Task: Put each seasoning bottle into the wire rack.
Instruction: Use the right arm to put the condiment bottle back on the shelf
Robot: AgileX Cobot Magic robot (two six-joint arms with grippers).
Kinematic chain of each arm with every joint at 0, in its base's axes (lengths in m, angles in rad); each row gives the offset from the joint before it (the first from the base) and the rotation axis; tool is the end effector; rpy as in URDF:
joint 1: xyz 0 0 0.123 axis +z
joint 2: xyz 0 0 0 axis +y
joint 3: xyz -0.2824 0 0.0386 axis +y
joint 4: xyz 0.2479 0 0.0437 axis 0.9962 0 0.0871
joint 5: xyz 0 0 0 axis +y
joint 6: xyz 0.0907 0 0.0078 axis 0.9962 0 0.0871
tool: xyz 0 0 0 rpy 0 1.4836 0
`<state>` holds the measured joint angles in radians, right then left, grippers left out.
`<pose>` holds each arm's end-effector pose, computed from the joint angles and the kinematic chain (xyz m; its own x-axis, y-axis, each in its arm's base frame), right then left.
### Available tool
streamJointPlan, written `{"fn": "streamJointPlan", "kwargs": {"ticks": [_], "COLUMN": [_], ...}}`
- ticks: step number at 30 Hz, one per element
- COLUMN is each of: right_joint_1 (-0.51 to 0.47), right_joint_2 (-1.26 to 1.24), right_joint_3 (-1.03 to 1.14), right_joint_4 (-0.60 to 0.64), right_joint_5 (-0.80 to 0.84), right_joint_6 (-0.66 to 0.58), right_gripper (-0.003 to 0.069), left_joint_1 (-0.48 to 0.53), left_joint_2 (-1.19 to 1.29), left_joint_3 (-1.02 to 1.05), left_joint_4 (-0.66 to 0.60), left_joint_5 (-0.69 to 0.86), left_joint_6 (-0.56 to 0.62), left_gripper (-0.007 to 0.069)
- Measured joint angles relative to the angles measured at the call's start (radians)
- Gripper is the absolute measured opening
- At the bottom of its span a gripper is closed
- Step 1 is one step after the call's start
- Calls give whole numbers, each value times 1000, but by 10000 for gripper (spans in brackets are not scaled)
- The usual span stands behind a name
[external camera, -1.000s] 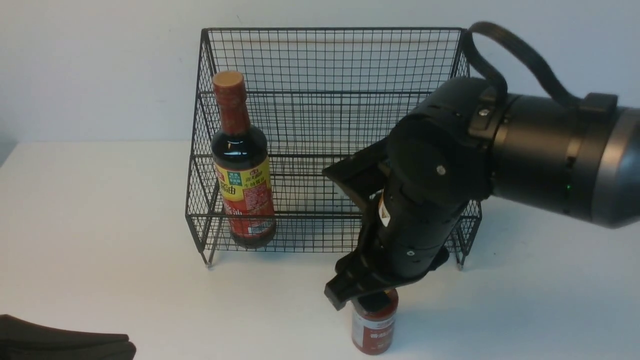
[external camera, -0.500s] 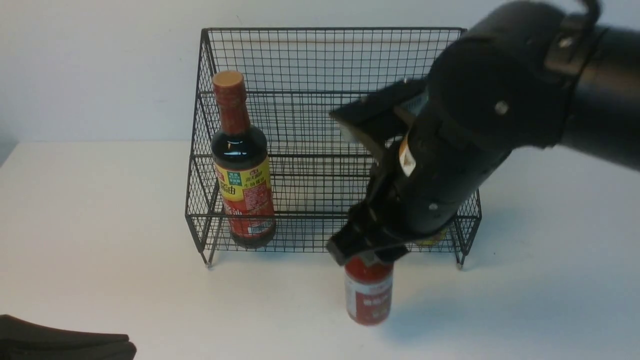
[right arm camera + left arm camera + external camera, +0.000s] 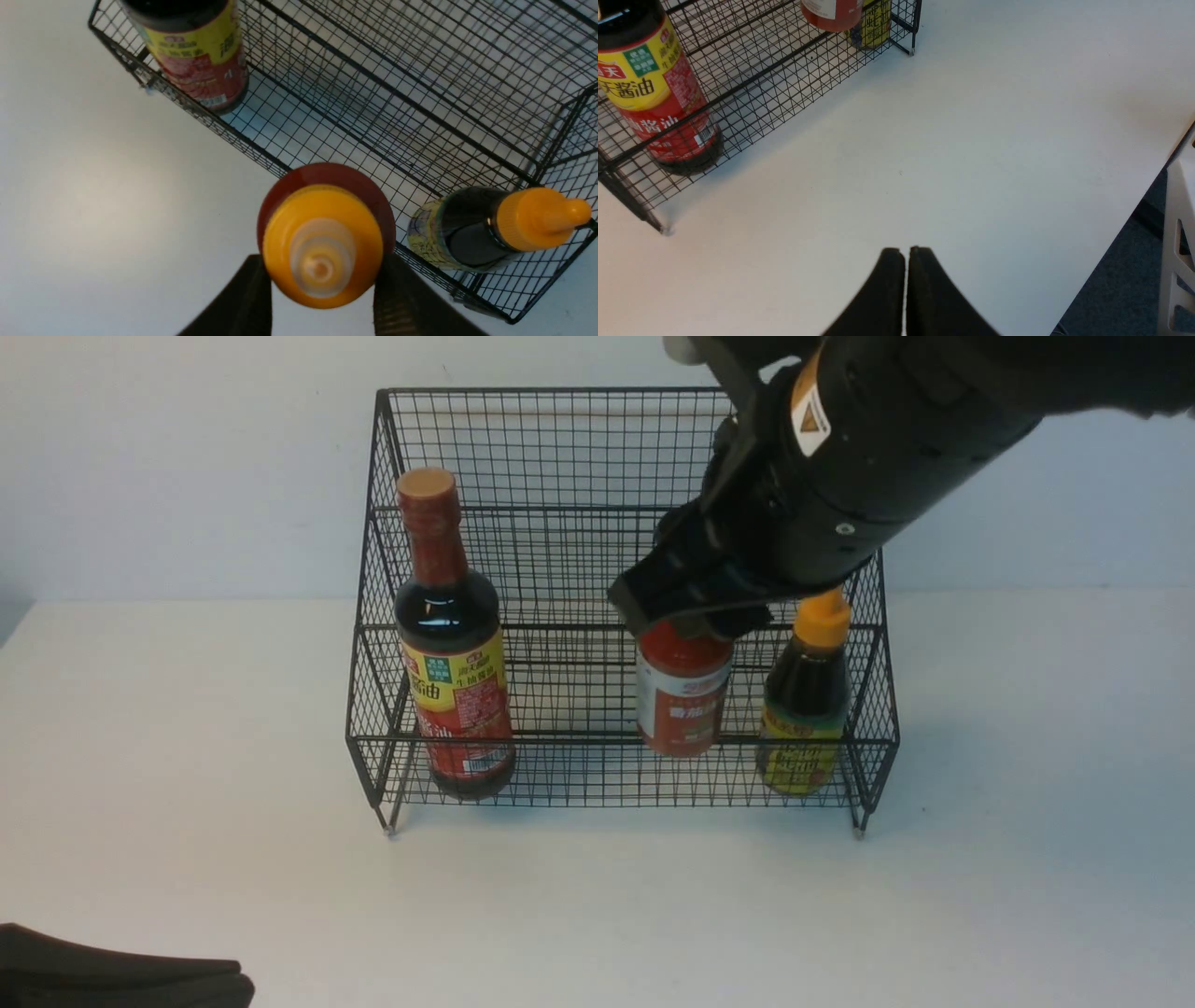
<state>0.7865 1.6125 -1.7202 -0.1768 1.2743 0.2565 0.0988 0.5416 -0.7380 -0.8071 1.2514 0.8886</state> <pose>0.2472 0.2261 0.3946 -0.7385 -0.4569 -0.4959 -0.5019 0.8636 -0.0483 0.0625 -0.0566 0.3434 -0.4165 0.3545 -0.8372 0.7235 0.6868 -0.0692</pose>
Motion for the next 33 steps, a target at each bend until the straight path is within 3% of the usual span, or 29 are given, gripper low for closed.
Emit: {"fn": "streamJointPlan", "kwargs": {"ticks": [11,33], "right_joint_1": [-114,-122], "right_joint_2": [114,268], "right_joint_3": [0,0], "right_joint_4": [45,38], "right_joint_5": [-151,-208], "right_joint_6": [33,33], "right_gripper": [262,262], "left_joint_1": [0,0], "left_joint_2": [0,0], "left_joint_3": [0,0], "left_joint_4": [0,0], "left_joint_5": [0,0], "left_joint_6": [0,0], "left_gripper": [-5,-5]}}
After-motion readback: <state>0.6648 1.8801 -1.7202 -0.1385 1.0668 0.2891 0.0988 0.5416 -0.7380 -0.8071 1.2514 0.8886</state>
